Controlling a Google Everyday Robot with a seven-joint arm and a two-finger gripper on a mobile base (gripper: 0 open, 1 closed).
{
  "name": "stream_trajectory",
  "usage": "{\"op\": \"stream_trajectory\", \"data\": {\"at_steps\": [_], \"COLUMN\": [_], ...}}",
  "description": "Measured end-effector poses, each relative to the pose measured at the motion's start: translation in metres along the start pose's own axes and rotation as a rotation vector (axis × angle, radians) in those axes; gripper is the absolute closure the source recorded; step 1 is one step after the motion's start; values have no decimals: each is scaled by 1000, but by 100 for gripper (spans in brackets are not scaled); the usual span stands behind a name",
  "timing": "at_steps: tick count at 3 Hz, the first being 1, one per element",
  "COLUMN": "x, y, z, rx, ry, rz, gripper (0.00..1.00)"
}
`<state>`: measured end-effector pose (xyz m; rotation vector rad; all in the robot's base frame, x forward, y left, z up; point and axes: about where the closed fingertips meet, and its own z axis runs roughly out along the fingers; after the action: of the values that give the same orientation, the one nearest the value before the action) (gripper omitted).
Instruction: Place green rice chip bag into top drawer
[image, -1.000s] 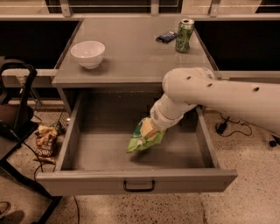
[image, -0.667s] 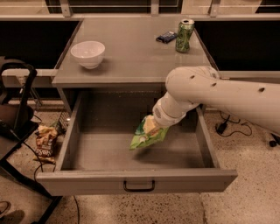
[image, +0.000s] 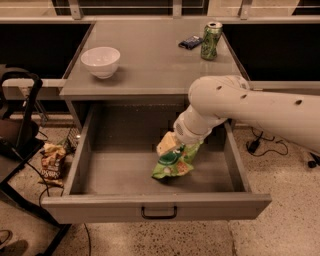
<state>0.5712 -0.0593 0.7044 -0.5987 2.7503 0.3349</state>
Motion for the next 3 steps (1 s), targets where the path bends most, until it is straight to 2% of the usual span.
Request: {"op": "stream_trajectory", "data": {"at_steps": [1, 2, 3], "x": [0, -1, 8], "y": [0, -14, -46], "z": [0, -31, -95], "rx": [0, -19, -39], "ry": [0, -77, -257], "rz": [0, 22, 71], "gripper": [0, 0, 0]}}
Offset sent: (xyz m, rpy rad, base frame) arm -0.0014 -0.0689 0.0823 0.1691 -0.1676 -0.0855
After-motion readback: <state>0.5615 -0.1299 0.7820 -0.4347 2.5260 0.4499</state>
